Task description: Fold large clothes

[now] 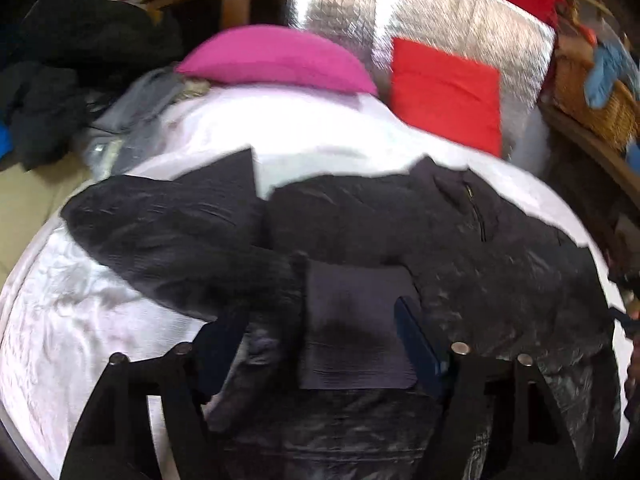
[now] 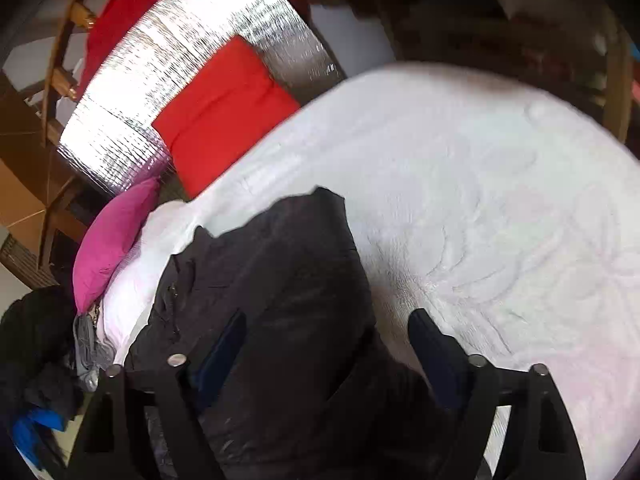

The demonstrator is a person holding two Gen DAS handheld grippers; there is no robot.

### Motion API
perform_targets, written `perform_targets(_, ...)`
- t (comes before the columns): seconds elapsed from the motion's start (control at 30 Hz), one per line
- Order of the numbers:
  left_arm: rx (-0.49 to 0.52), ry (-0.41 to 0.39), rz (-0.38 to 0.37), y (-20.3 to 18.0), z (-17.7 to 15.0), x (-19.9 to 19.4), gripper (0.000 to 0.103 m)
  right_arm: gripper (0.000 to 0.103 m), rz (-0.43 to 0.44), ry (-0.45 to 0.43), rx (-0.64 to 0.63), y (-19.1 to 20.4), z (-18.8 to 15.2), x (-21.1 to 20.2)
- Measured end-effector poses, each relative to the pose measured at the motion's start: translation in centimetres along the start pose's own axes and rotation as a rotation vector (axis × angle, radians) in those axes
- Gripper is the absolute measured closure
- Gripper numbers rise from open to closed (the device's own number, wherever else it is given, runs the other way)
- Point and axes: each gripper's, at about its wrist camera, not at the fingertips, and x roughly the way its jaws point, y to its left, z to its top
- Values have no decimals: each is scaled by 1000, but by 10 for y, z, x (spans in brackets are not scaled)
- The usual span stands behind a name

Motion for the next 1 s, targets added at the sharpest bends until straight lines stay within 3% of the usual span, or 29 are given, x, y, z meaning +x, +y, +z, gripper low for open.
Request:
perform_targets(0.13,-16,90,-13,-7,0,25,27,39,-38,86,-81,13,-3,32)
perform_targets(0.2,-13,120,-14,-10,-2,36,27,59,-96,90,-147,23,-10,38)
perform_targets(0.23,-18,124,-18,-10,-3,39,28,62,-116,72,-169,27,-15,33)
perform_targets(0.3,-31,122,-28,-11,-2,42,59,74,-128,36,-183,38,-16,23)
perform_targets(0.37,-28,113,1,-11,-1,44,69,77,-117,-39,-195,45,-12,-1)
perform_targets(0.43,-36,116,15,-9,0,46,69,78,-117,-75,-192,46,-13,-9)
perform_targets(0.53,-26,154,57,-9,-2,53,64,77,-194,37,-180,31,-24,22)
perform_targets(0.63,-3,171,54,-12,1,48,58,74,-186,25,-145,34,-22,17)
perform_targets(0.7,-9,159,4,-9,6,34,38,74,-171,-16,-132,40,-16,-4)
perform_targets(0.73,-18,138,-15,-5,7,24,33,71,-163,-69,-130,44,-16,-19)
perform_targets(0.77,-27,108,-28,-1,10,15,27,57,-161,-110,-135,46,-17,-31)
perform_targets(0.8,-36,70,-39,5,13,3,26,25,-149,-171,-142,52,-20,-46)
perform_targets(0.83,-45,28,-55,15,17,-10,25,15,-130,-218,-145,55,-24,-57)
perform_targets(0.9,-63,-37,-74,36,25,-30,19,10,-69,-326,-160,72,-34,-78)
perform_targets(1.0,-162,-132,-1,89,34,-51,9,10,46,-288,-263,101,-56,-86)
